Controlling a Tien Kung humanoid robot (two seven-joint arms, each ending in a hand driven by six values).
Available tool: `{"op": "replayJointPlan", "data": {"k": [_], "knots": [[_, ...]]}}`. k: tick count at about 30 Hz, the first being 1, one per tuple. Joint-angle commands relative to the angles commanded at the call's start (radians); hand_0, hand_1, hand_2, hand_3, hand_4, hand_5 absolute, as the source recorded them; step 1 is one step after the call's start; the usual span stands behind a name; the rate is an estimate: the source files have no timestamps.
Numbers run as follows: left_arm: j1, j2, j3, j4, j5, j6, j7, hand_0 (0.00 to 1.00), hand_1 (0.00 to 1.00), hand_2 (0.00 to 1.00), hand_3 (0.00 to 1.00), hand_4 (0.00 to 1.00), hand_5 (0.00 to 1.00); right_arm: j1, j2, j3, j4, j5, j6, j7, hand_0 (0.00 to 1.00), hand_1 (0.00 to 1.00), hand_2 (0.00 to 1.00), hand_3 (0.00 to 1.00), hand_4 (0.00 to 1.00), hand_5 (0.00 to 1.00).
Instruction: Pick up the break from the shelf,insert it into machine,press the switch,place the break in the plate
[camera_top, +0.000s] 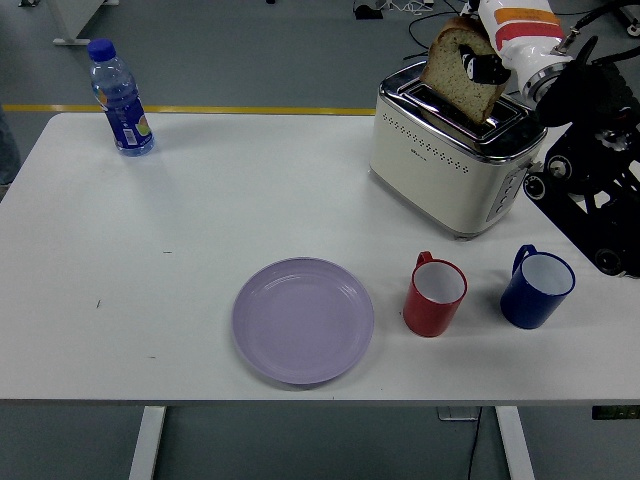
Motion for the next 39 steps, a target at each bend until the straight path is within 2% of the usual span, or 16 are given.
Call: {"op": "replayJointPlan", "data": {"k": [16,17,22,23,28,29,34,35,39], "knots": [[0.005,-0.001,-0.016,0.0,0.022,0.0,0.005,0.688,0.62,0.688,0.71,0.47,0.998,0.003,0.014,-0.015,-0.051,0.004,0.033,-0.001,0.159,0.195,0.304,0.394,0.245,0.002],[0.006,-0.001,-0.016,0.0,0.023,0.0,0.005,0.689,0.622,0.688,0.71,0.47,0.998,0.003,0.016,-0.015,-0.055,0.009,0.042,0.004,0.209,0.242,0.363,0.462,0.307,0.002],[0.006,0.0,-0.017,0.0,0.024,0.0,0.005,0.689,0.622,0.688,0.71,0.47,0.998,0.008,0.024,-0.016,-0.073,0.006,0.1,0.011,0.209,0.242,0.363,0.462,0.307,0.002],[0.006,0.0,-0.016,0.0,0.024,0.0,0.005,0.688,0.622,0.688,0.709,0.47,0.998,0.009,0.025,-0.016,-0.076,0.003,0.112,0.012,0.224,0.358,0.465,0.564,0.465,0.01],[0.004,0.0,-0.012,0.0,0.018,0.0,0.003,0.688,0.622,0.688,0.709,0.47,0.998,0.01,0.027,-0.013,-0.084,-0.014,0.146,0.021,0.224,0.358,0.465,0.564,0.465,0.01],[0.003,0.001,-0.011,0.0,0.016,0.0,0.002,0.689,0.62,0.688,0.709,0.469,0.998,0.01,0.028,-0.01,-0.085,-0.013,0.147,0.031,0.655,0.649,0.734,0.834,0.678,0.151],[0.001,0.001,-0.01,0.0,0.014,0.001,0.001,0.689,0.62,0.688,0.709,0.469,0.998,0.013,0.031,-0.004,-0.087,0.001,0.144,0.047,0.655,0.649,0.734,0.834,0.678,0.151],[0.001,0.001,-0.01,0.0,0.013,0.001,0.001,0.689,0.621,0.688,0.709,0.47,0.998,0.013,0.031,-0.004,-0.087,0.002,0.144,0.047,0.849,0.793,0.933,0.977,0.747,0.196],[0.001,0.001,-0.009,0.0,0.013,0.001,0.001,0.689,0.621,0.688,0.709,0.47,0.998,0.013,0.032,-0.002,-0.089,0.018,0.137,0.052,0.849,0.793,0.933,0.977,0.747,0.196]]}}
